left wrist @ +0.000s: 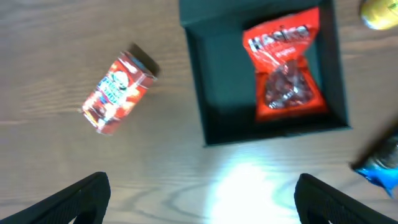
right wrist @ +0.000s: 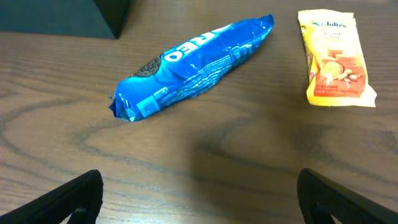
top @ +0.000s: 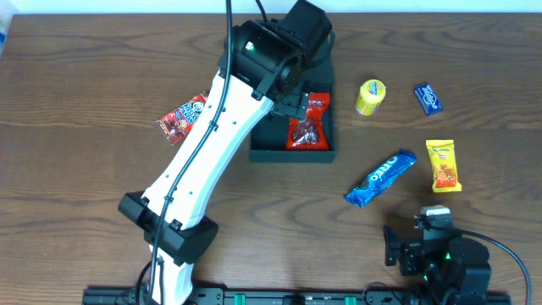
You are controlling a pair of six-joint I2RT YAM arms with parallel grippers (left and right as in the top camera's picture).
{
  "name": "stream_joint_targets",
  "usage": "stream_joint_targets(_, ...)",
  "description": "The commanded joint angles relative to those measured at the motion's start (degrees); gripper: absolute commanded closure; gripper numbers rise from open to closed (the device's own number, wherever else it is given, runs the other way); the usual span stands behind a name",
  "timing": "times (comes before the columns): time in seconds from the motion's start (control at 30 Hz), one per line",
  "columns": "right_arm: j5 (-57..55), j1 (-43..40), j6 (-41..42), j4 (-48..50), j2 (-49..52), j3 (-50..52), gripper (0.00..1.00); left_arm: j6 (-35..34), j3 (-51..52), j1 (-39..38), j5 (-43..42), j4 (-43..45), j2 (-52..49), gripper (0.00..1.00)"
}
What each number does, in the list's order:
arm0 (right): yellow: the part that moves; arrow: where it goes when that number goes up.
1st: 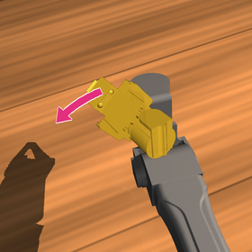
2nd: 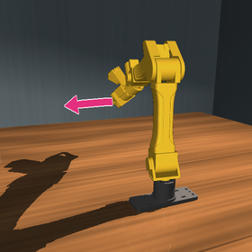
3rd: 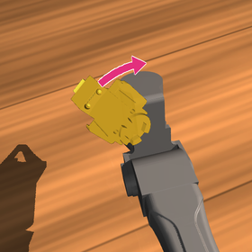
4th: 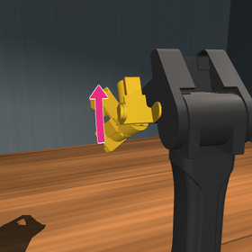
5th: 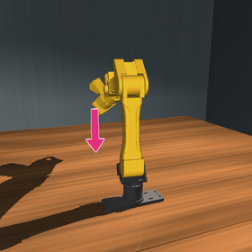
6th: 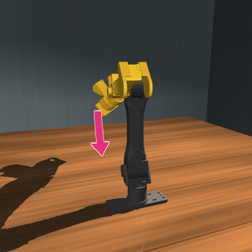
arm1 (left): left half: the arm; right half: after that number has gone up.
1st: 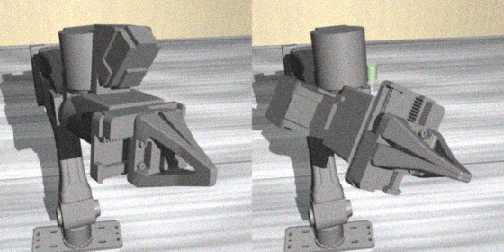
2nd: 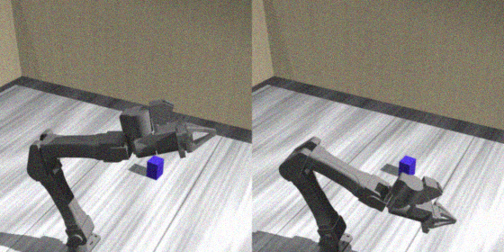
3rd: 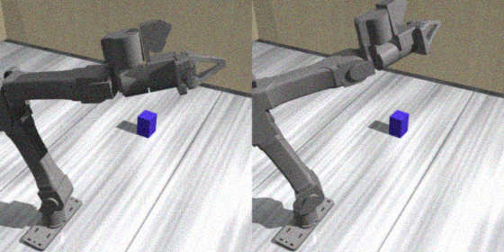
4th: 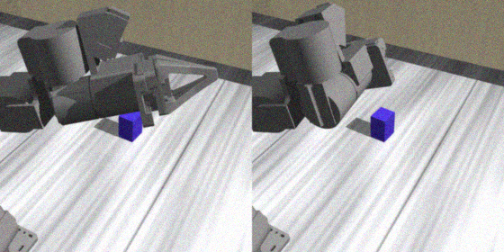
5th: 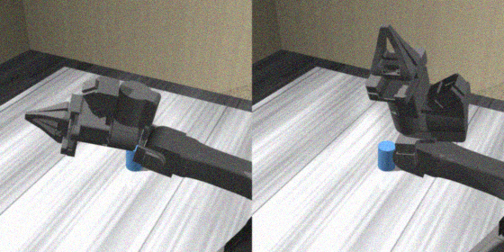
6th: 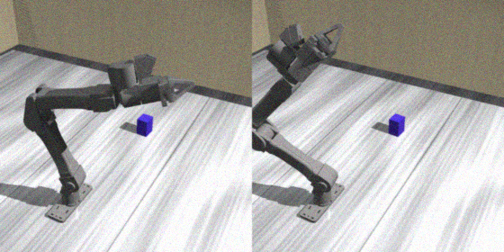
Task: Pack container
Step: 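Lower the Hacks bag into the box and open the left gripper, then move the left gripper to the red Hello Panda box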
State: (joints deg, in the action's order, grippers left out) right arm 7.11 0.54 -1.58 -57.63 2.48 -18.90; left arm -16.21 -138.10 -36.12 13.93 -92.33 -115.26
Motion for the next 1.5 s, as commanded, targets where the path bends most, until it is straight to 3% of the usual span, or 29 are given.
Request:
stream_joint_targets(0.0,0.4,-0.3,-0.6,-0.2,-0.3,0.3,0.01,2.1,1.9,0.0,4.7,-4.5,2.8,0.04)
stream_joint_targets(0.17,0.4,-0.3,-0.6,-0.2,-0.3,0.3,0.01,2.1,10.5,0.0,13.8,-2.8,8.5,0.04)
stream_joint_targets(0.37,0.4,-0.3,-0.6,-0.2,-0.3,0.3,0.01,3.6,26.2,0.2,15.0,4.7,17.8,0.04)
stream_joint_targets(0.47,0.4,-0.3,-0.6,-0.2,-0.3,0.3,0.01,9.9,35.2,0.5,13.7,12.3,22.8,0.04)
stream_joint_targets(0.63,0.4,-0.3,-0.6,-0.2,-0.3,0.3,0.01,30.6,50.5,0.6,10.5,29.4,29.4,0.05)
stream_joint_targets(0.73,0.4,-0.3,-0.6,-0.2,-0.3,0.3,0.01,35.3,56.4,1.6,12.5,37.5,31.0,0.05)
stream_joint_targets(1.1,0.4,-0.3,-0.6,-0.2,-0.3,0.3,0.01,45.5,59.9,14.3,16.3,42.1,30.8,0.05)
stream_joint_targets(1.33,0.4,-0.3,-0.6,-0.2,-0.3,0.3,0.01,47.6,58.7,26.8,-2.2,44.4,26.8,0.05)
stream_joint_targets(1.47,0.4,-0.3,-0.6,-0.2,-0.3,0.3,0.01,51.1,53.9,31.9,-5.5,41.4,19.7,0.05)
